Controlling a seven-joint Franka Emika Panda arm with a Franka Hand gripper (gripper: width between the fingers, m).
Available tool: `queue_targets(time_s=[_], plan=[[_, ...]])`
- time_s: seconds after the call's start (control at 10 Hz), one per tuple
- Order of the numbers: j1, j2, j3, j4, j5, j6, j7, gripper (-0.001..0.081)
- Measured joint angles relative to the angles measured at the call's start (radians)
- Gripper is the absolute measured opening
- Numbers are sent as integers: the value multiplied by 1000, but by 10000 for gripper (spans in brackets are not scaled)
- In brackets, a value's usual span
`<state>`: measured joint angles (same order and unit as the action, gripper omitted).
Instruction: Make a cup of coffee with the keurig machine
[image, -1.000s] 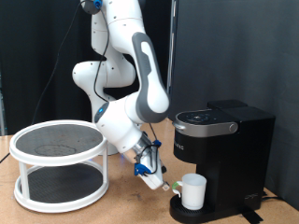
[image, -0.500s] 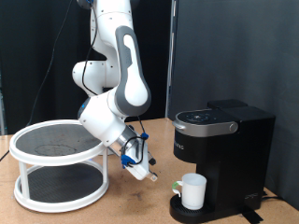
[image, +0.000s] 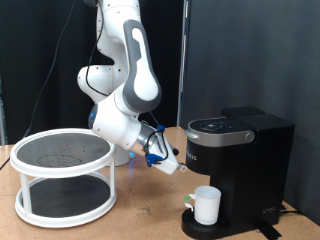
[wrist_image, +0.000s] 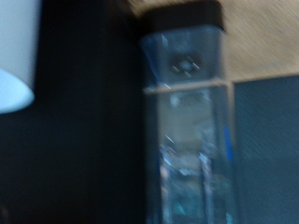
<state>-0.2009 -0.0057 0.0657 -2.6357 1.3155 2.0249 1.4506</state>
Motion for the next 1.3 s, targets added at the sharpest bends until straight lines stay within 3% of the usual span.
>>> queue_targets(time_s=[0.3,0.6,1.3], plan=[[0,-106,2,-42,-67,-75,96,734],[0,-215,2,-86,-77,-148,132,734],[0,-429,-21,-114,22,-340,141,734]])
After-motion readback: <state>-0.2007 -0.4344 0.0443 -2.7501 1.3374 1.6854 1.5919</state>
